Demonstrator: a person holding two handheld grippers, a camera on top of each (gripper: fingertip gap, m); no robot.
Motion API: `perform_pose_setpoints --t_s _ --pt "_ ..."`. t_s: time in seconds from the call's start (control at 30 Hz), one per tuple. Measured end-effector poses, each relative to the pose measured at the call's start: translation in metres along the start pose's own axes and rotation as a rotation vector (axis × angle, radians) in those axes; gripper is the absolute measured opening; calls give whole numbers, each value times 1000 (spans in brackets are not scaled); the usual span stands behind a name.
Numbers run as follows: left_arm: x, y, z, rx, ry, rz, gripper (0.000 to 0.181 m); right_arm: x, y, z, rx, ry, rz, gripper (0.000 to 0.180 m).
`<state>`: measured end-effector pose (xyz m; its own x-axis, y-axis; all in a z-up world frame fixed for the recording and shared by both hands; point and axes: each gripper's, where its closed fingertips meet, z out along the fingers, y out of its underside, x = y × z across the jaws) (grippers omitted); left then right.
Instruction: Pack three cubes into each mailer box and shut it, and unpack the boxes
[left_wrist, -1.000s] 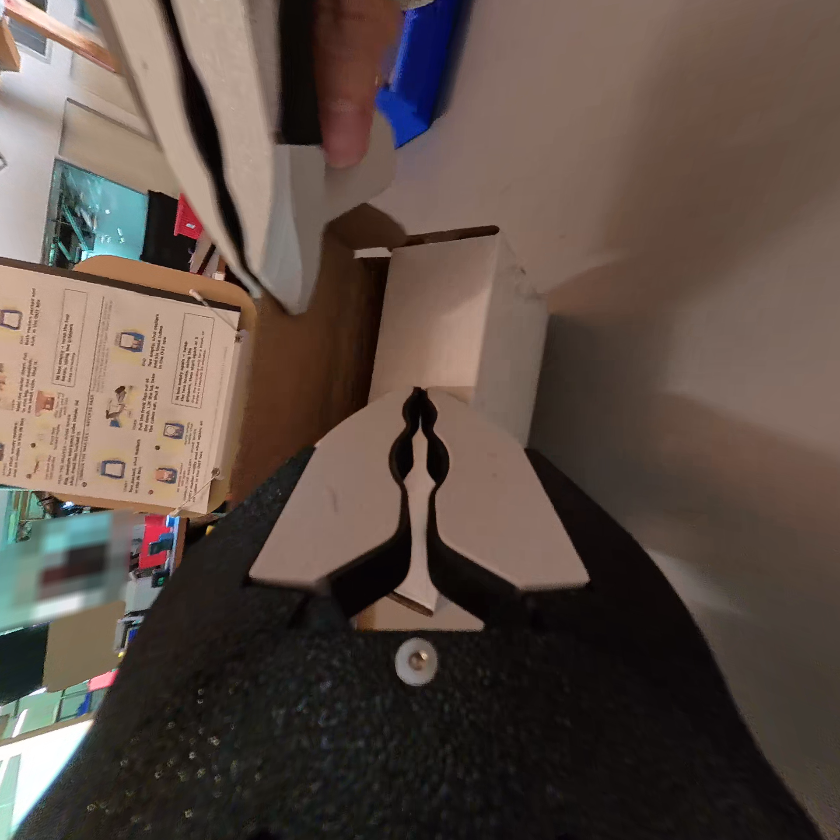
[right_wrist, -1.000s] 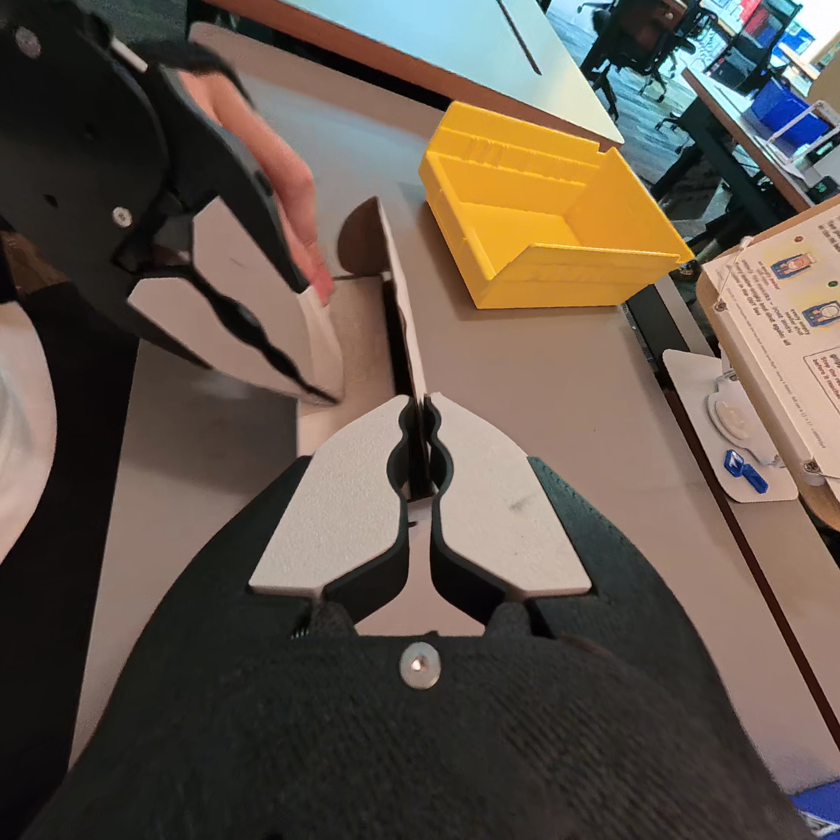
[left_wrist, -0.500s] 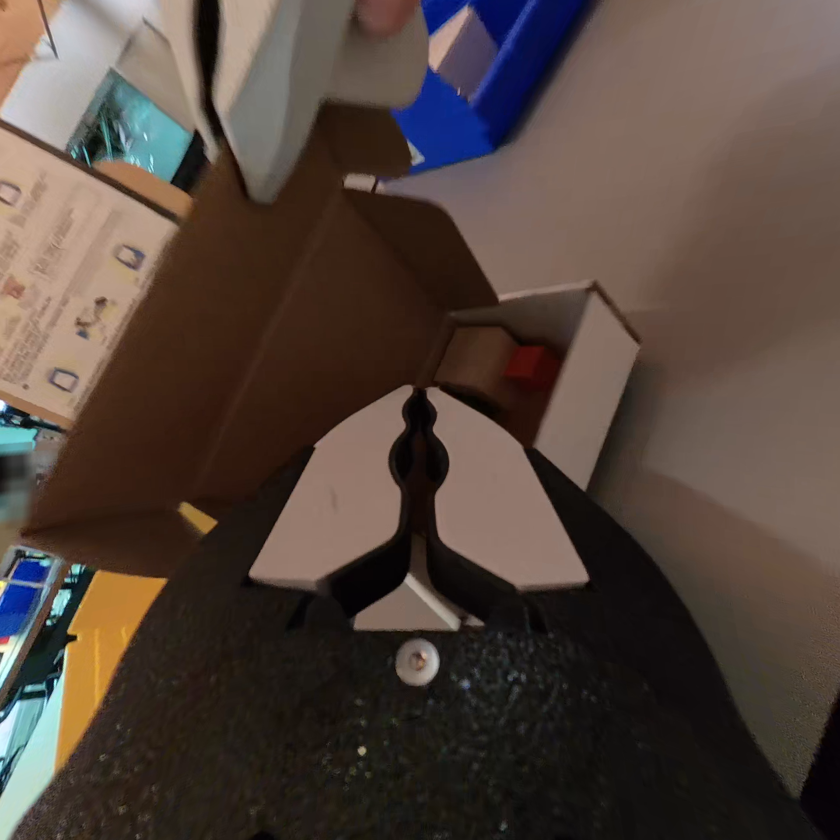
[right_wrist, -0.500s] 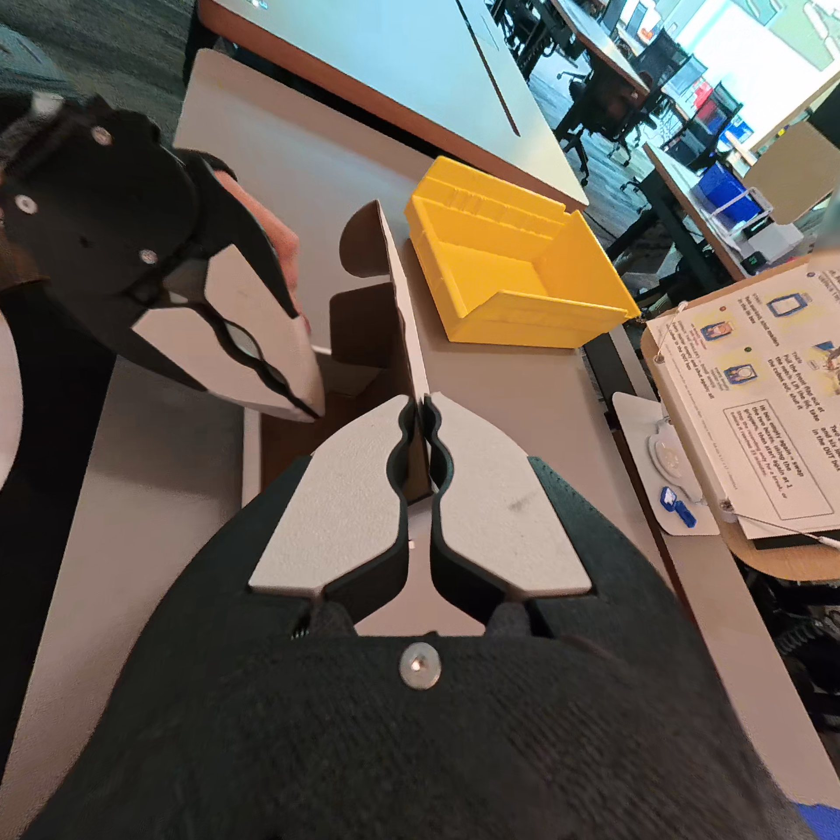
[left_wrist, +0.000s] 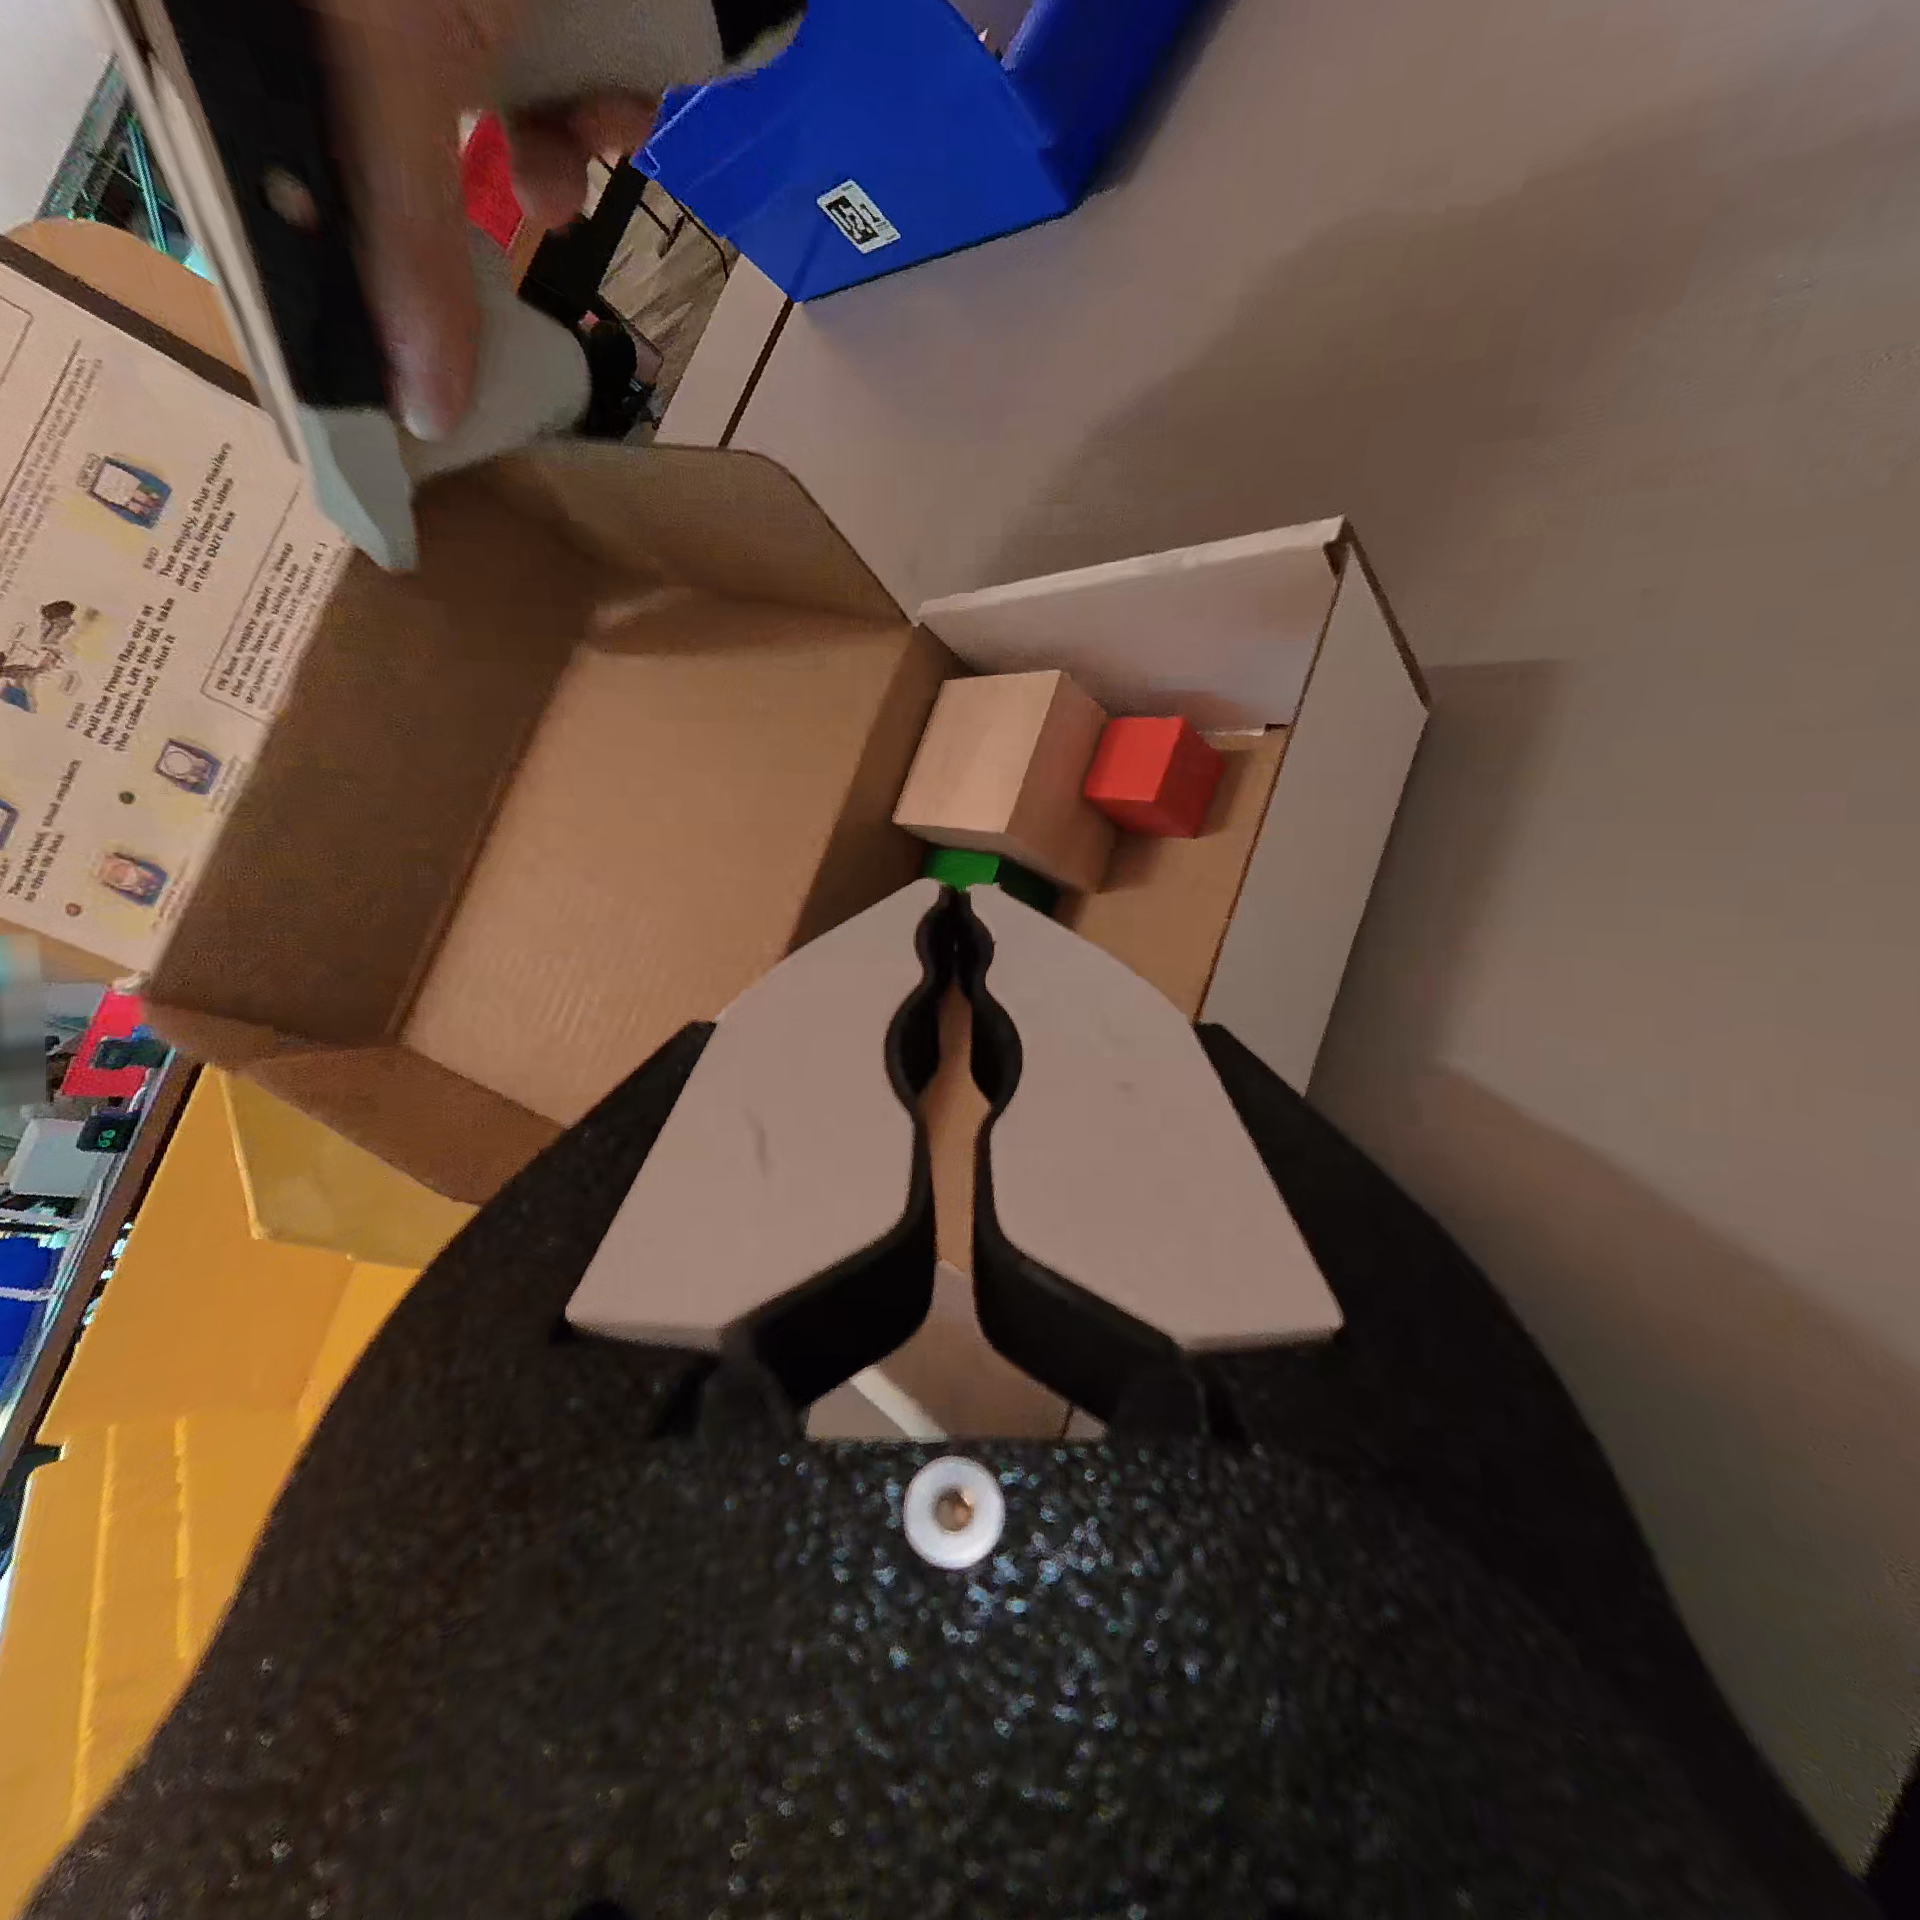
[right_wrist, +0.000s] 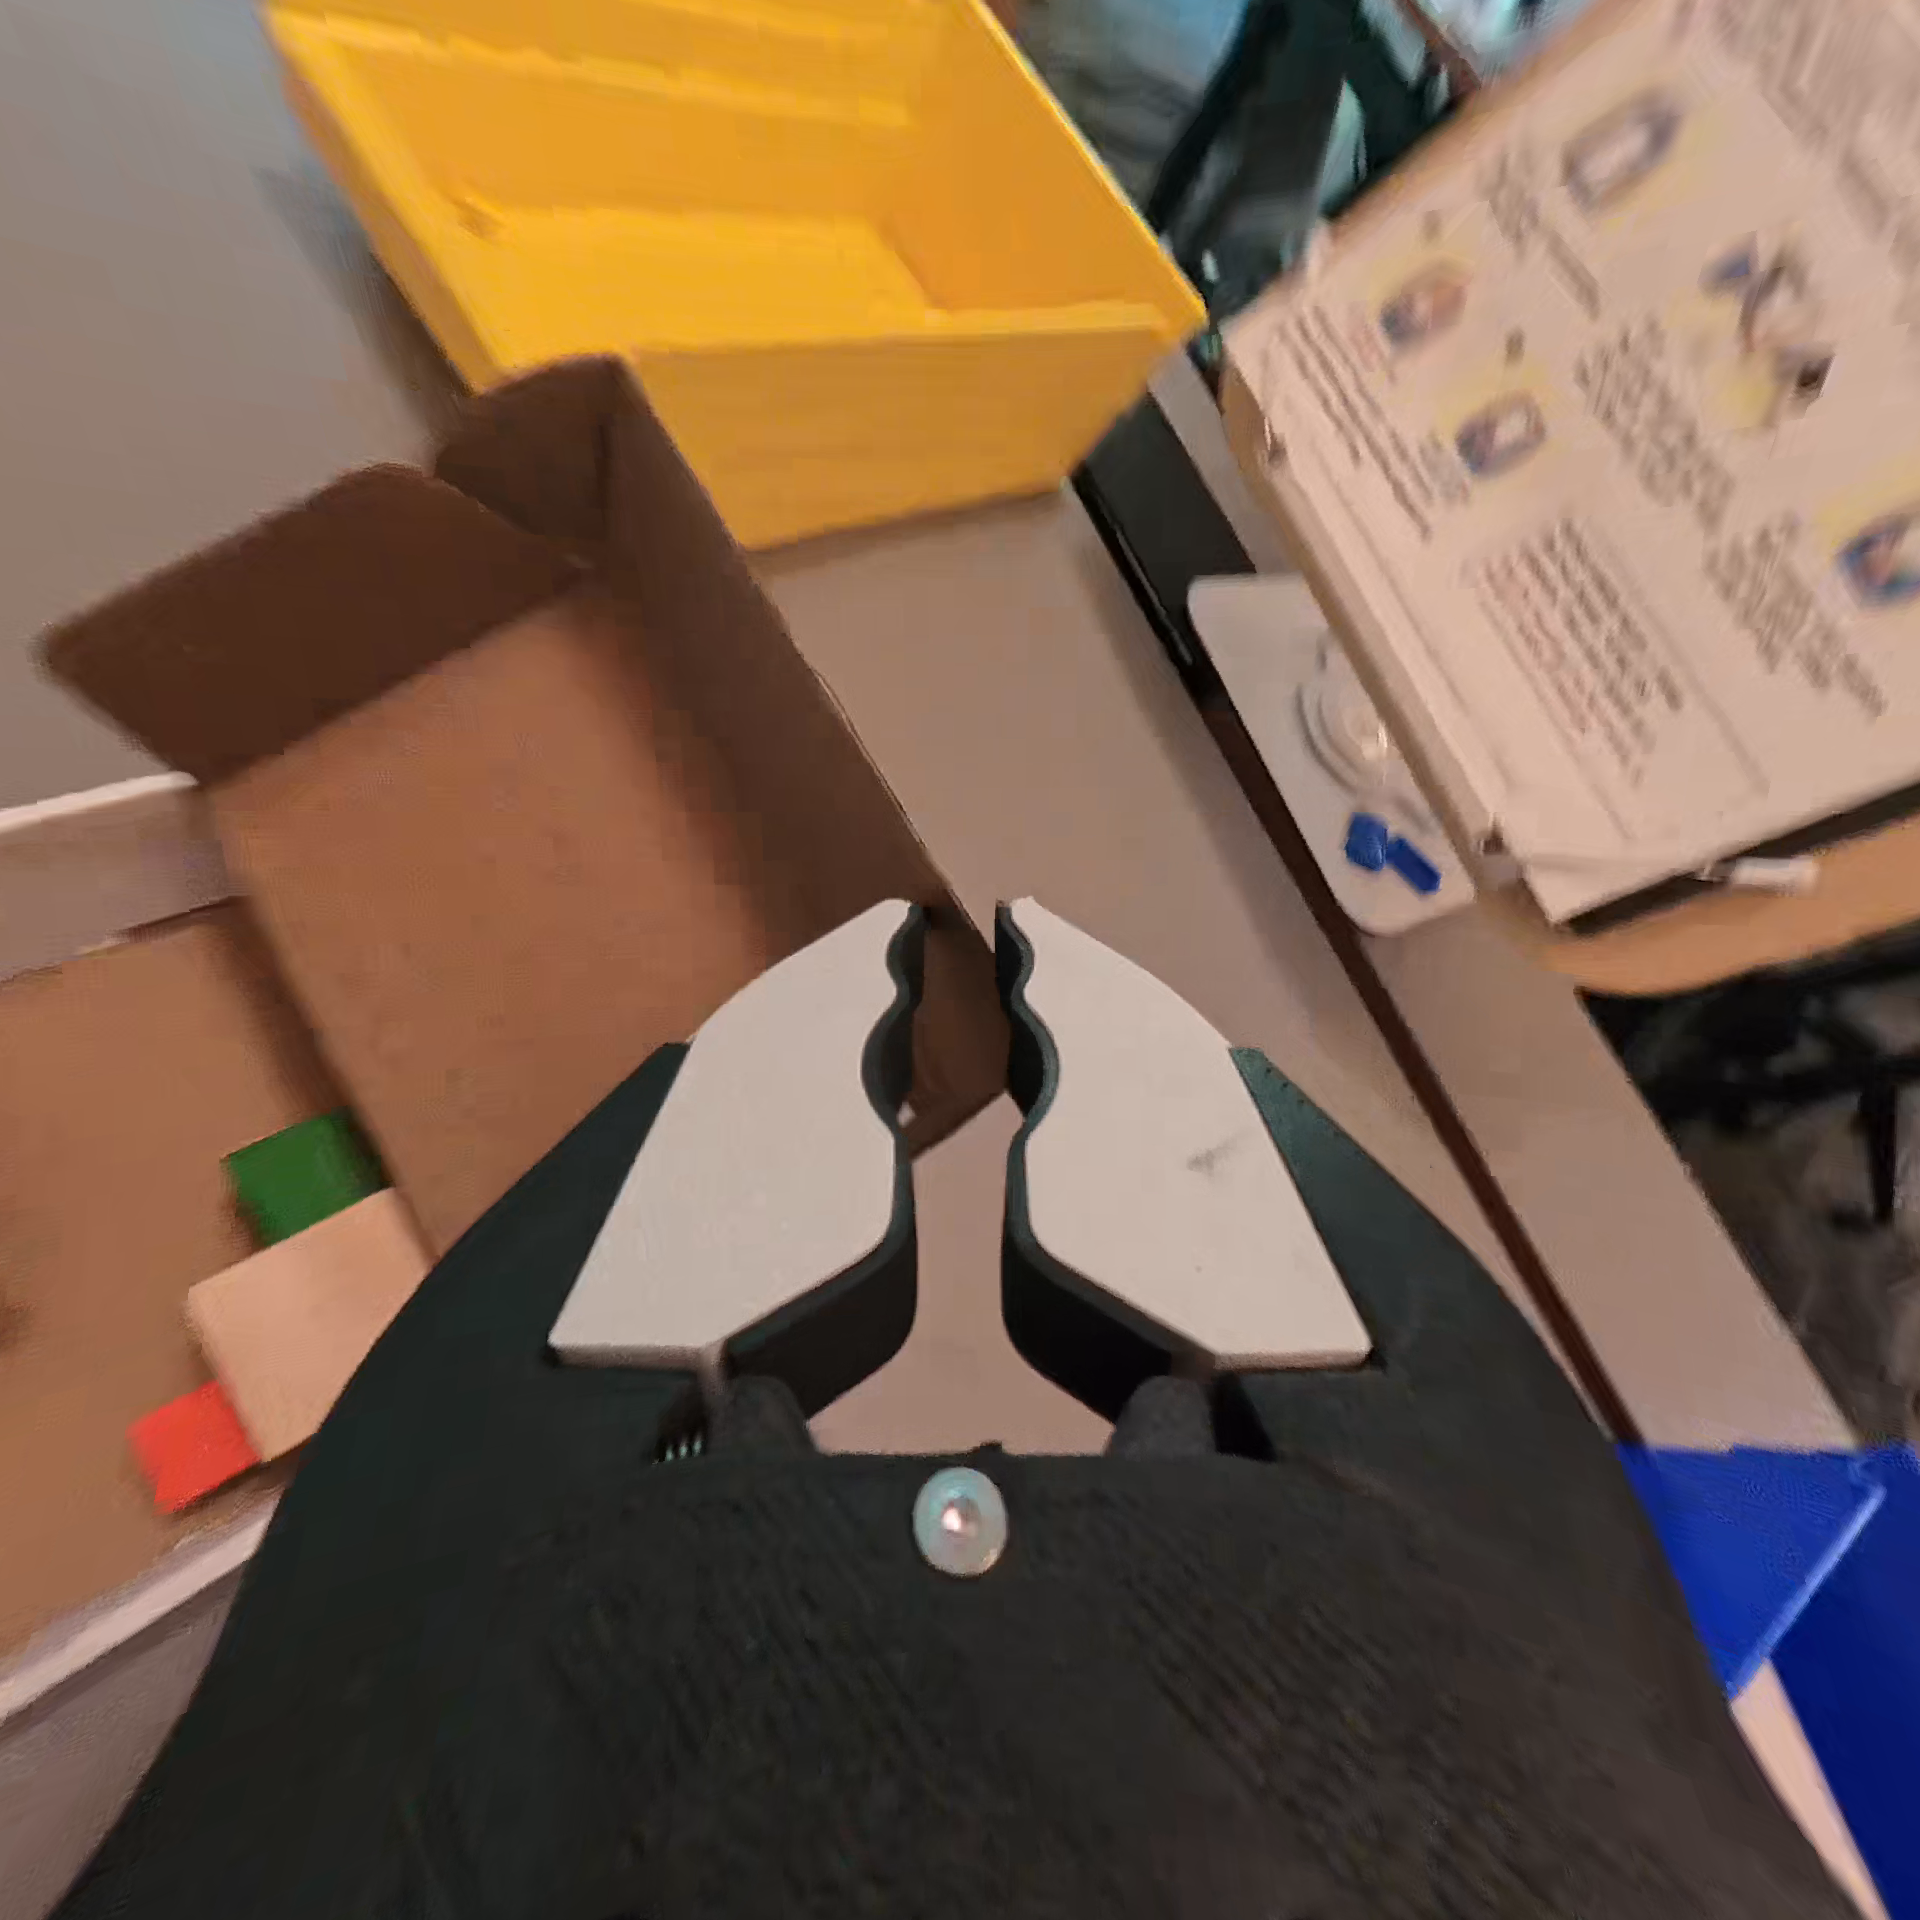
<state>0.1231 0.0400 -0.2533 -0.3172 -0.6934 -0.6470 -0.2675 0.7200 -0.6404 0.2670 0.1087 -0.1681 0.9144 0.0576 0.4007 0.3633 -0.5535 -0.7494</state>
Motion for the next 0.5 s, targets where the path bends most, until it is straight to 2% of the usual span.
perform_pose_setpoints --t_s 0.07,0.13,0.23,0.3,0.37,0.47,0.5 --pt "0 0 1 -2 6 -9 0 16 23 22 -94 22 82 23" --pt "0 0 2 -3 14 -25 0 26 48 41 -184 39 183 46" --pt "0 2 3 -1 44 -55 0 24 77 58 -280 6 338 54" --pt "0 3 3 1 72 -67 0 27 70 53 -211 14 395 56" --pt "3 3 2 11 122 -85 3 32 45 35 -60 15 451 66" --pt "2 -4 -3 30 217 -134 20 23 6 -9 152 -91 507 109" --pt "0 -8 -5 43 251 -151 26 16 -4 -26 210 -131 510 114"
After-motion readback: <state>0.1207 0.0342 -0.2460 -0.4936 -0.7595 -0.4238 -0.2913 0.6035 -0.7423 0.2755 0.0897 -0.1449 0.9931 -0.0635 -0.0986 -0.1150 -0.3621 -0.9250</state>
